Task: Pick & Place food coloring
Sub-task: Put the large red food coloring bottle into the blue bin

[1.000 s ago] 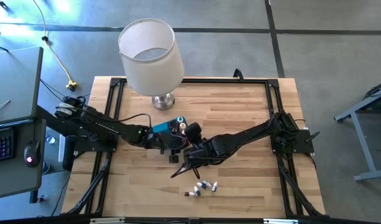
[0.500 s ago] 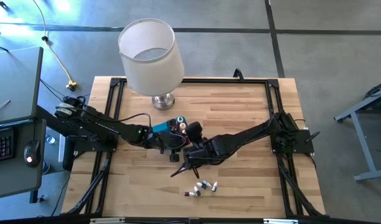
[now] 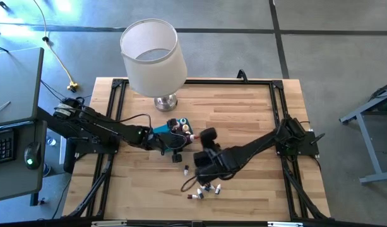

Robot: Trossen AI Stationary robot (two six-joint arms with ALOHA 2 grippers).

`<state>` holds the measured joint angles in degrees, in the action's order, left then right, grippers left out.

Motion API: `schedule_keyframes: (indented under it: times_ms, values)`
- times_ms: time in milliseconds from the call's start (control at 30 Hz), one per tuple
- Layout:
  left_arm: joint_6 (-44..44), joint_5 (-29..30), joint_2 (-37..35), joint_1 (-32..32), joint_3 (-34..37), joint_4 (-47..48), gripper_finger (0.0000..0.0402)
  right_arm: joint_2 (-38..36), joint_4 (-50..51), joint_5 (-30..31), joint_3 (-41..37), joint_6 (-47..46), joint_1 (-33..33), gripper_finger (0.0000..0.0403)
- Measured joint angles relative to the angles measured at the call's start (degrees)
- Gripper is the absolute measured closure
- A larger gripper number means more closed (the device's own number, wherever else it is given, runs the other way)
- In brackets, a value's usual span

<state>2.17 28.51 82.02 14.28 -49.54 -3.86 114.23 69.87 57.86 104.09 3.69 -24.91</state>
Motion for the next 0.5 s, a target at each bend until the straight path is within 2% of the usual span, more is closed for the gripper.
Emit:
schedule_keyframes:
  times_ms: [133,233,367,500]
  values:
    - [-0.33,1.89,-5.28,0.00,0.00,2.15,0.0259,-1.35,10.15,-1.79,0.01,-21.76,-2.28,0.0230]
    - [-0.37,1.83,-11.35,0.01,0.00,4.61,0.0259,-1.30,12.84,-0.54,-0.56,-34.61,-4.23,0.0230]
    - [-0.62,0.51,-19.96,0.59,0.02,7.59,0.0259,-1.31,10.84,6.52,-6.54,-41.35,-6.71,0.0230]
    - [-0.49,-0.93,-26.59,2.25,1.07,9.25,0.0259,-1.30,4.47,16.95,-13.70,-50.76,-7.26,0.0229]
